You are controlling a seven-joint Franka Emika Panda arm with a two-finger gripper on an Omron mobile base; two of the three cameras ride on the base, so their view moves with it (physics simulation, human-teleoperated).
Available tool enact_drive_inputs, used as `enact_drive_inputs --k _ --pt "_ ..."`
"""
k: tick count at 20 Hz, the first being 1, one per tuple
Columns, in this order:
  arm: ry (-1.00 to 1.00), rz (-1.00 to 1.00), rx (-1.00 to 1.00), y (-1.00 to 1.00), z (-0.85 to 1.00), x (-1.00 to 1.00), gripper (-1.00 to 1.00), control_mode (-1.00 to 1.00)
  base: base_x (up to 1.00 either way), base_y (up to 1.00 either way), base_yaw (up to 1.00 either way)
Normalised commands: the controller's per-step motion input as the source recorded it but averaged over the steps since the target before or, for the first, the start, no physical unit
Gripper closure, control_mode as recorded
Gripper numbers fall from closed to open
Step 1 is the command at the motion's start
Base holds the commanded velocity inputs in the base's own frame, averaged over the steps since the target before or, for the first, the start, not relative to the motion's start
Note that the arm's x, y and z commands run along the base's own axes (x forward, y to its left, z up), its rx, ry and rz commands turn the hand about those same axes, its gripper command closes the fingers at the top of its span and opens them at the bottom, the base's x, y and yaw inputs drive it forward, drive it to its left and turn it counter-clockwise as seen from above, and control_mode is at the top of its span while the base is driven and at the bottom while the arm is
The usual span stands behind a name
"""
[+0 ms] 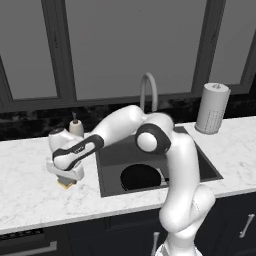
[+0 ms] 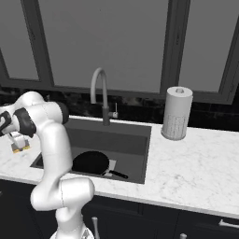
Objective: Pick the pan and sponge and place them into the sink. Then turn on the water.
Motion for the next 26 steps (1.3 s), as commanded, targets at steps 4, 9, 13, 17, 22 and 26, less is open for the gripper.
enact_drive_inputs --k 4,9,13,17,22,26 --pt "-0.15 -0.04 0.10 -0.57 -0.01 -0.40 1.00 -1.00 0.00 0.00 0.00" --pt "-0.03 -0.14 0.11 -0.59 0.17 -0.33 1.00 -1.00 0.00 0.00 0.00" --pt "0.00 -0.17 0.13 -0.55 0.49 -0.16 1.00 -1.00 0.00 0.00 0.00" --pt "0.00 -0.23 0.10 -0.43 0.59 -0.06 1.00 -1.00 0.00 0.00 0.00" --pt "0.00 -0.25 0.01 -0.45 0.76 -0.03 1.00 -1.00 0.00 0.00 0.00" --pt "0.00 -0.27 0.00 -0.69 0.27 0.00 1.00 -1.00 0.00 0.00 0.00"
